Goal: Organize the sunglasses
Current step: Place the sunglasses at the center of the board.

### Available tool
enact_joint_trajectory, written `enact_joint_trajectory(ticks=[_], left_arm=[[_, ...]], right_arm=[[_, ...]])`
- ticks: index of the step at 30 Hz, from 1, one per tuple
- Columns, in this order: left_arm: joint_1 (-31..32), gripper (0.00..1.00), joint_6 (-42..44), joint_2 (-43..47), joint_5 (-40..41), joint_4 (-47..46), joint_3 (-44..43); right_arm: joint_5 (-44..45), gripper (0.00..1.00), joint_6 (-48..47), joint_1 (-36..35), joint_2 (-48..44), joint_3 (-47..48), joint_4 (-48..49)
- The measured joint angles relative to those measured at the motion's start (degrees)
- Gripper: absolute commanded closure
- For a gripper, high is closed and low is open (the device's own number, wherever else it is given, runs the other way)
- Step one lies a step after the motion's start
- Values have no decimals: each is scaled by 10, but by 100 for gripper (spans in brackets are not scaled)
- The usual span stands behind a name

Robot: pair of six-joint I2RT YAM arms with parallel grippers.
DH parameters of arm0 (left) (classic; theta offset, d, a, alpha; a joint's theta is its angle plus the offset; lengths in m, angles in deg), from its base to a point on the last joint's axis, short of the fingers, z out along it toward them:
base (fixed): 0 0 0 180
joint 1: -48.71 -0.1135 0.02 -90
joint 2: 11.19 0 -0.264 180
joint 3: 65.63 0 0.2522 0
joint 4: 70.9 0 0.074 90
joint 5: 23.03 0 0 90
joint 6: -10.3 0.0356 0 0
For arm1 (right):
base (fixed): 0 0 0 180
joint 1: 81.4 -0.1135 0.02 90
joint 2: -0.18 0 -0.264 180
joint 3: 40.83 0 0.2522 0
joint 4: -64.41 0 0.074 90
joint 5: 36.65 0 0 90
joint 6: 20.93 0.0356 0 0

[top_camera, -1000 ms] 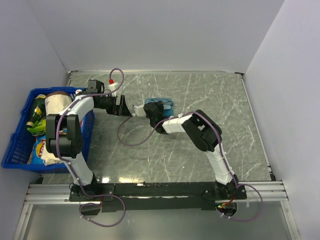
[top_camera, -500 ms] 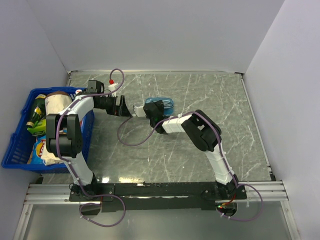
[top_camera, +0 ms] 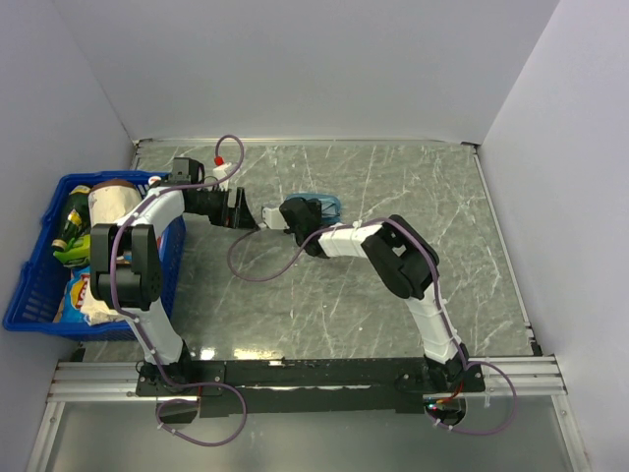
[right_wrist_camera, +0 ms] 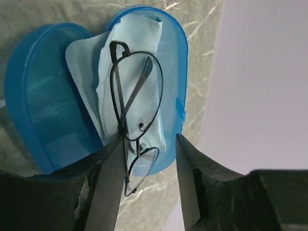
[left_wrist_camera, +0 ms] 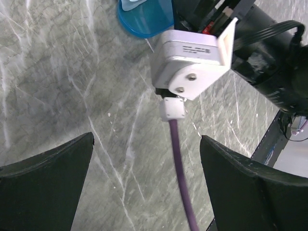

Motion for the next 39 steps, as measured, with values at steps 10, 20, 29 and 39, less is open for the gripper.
enact_joint_trajectory(ticks=[10,20,29,39], left_arm=[[-1,4,0,-4,-3,1,0],[0,3,-2,-5,-31,2,0],[0,4,-7,-5,-43,1,-1],[0,3,-7,-5,-44,-1,-1]], right_arm=[[-58,25,49,6,-22,20,-111],[-100,21,69,15,-42,32,-183],[-109,20,67,20,-49,32,-192],[-106,20,48,22,-49,32,-174]])
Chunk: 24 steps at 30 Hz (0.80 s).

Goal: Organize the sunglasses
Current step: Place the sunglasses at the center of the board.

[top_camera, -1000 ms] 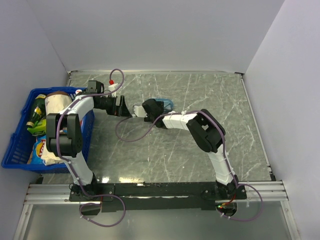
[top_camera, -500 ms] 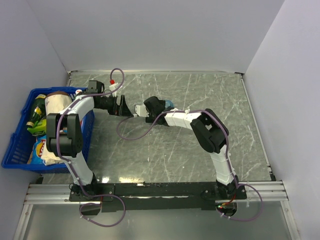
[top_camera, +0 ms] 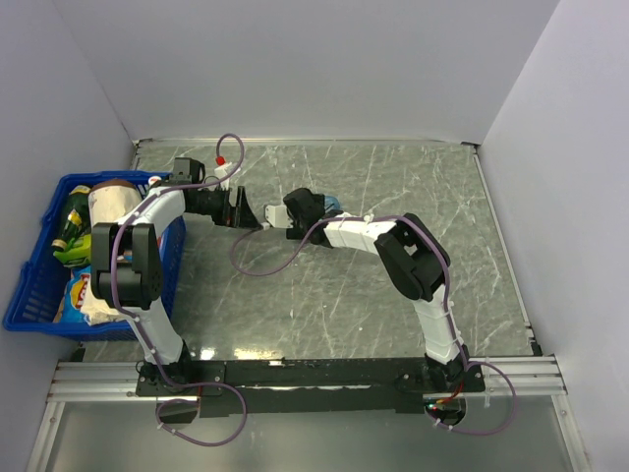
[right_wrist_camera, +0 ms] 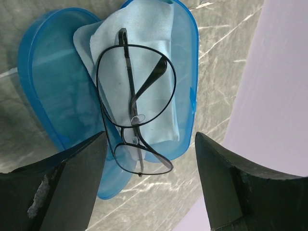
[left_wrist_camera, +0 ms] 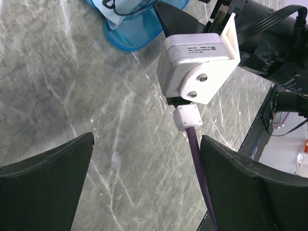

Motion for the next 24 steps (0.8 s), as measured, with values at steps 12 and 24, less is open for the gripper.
enact_joint_trajectory(ticks=[12,24], left_arm=[[0,3,0,0,-3,-3,-2],[0,3,0,-1,-3,-4,-3]], right_arm=[[7,20,-28,3,0,0,30],[14,20,-43,5,0,0,45]])
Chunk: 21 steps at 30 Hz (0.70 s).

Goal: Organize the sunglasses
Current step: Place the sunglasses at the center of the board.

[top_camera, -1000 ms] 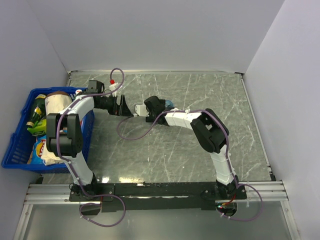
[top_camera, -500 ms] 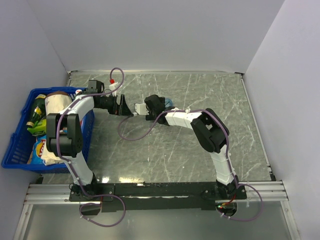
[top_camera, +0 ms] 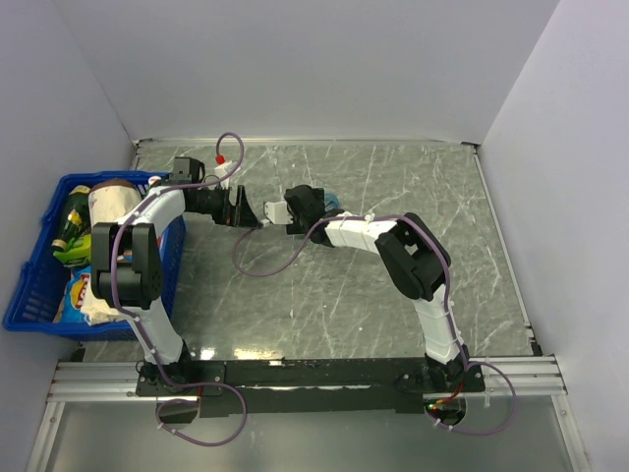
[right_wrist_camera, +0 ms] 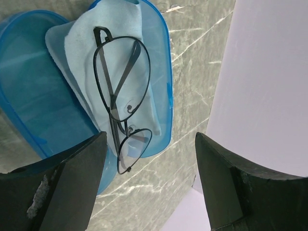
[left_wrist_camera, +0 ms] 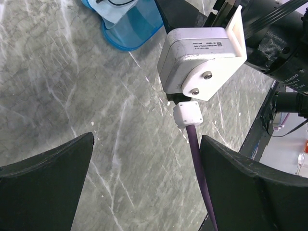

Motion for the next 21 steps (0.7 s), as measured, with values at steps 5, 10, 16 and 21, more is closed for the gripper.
enact_joint_trajectory(ticks=[5,10,16,21], left_arm=[[0,4,0,0,0,0,0],[0,3,0,0,0,0,0],[0,3,0,-1,-5,3,0],[3,3,-11,-1,-32,3,-8]], right_arm=[[1,20,-4,2,0,0,6],[1,20,-5,6,0,0,9],[-23,19,21,9,-1,13,-40],[-49,19,55,18,-33,17,-105]])
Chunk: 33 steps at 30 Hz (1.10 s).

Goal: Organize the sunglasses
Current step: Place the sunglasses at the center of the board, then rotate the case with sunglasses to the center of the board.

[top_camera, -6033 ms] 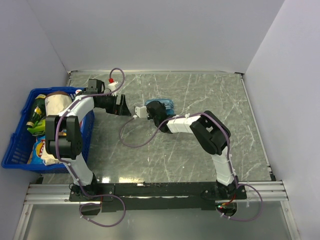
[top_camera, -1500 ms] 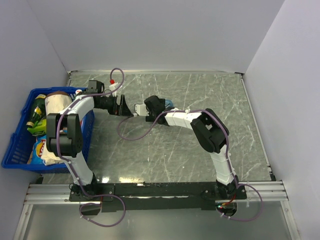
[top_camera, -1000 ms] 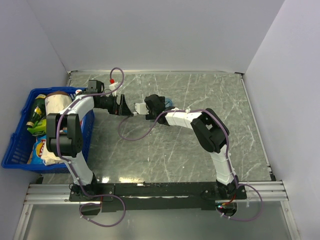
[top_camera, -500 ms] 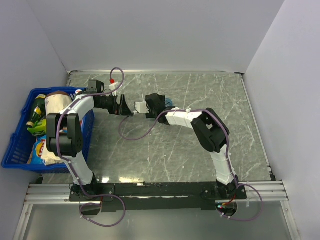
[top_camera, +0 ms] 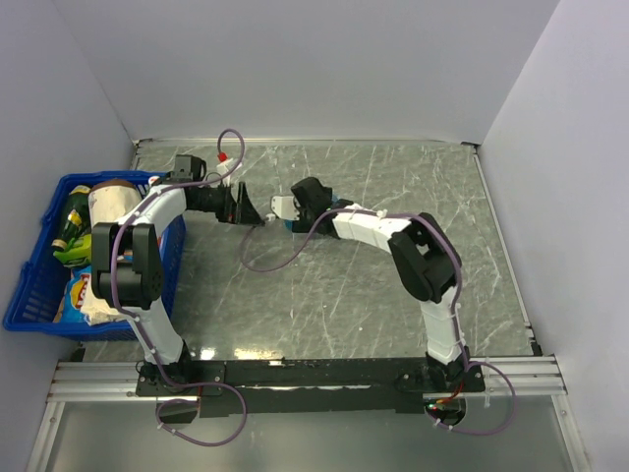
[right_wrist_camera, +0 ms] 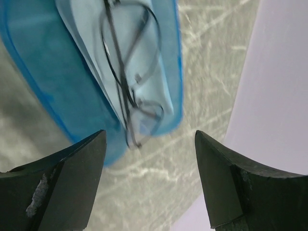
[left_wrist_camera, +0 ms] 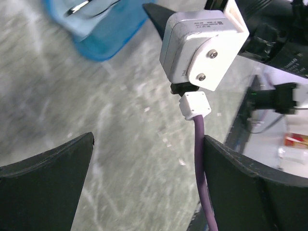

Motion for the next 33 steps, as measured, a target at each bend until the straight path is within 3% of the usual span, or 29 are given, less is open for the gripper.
enact_joint_trajectory(ticks=[8,13,21,33], left_arm=[[14,4,-21,3,-51,-16,-22],[12,3,-19,0,-31,-16,-19],[-8,4,12,-15,41,5,-3],[-7,3,18,-15,48,5,-3]], right_arm=[[-8,20,29,38,-59,-12,-37],[-20,22,76,105,-59,-13,-33],[-101,29,243,224,-64,-11,-14],[-234,38,350,219,-51,27,-84]])
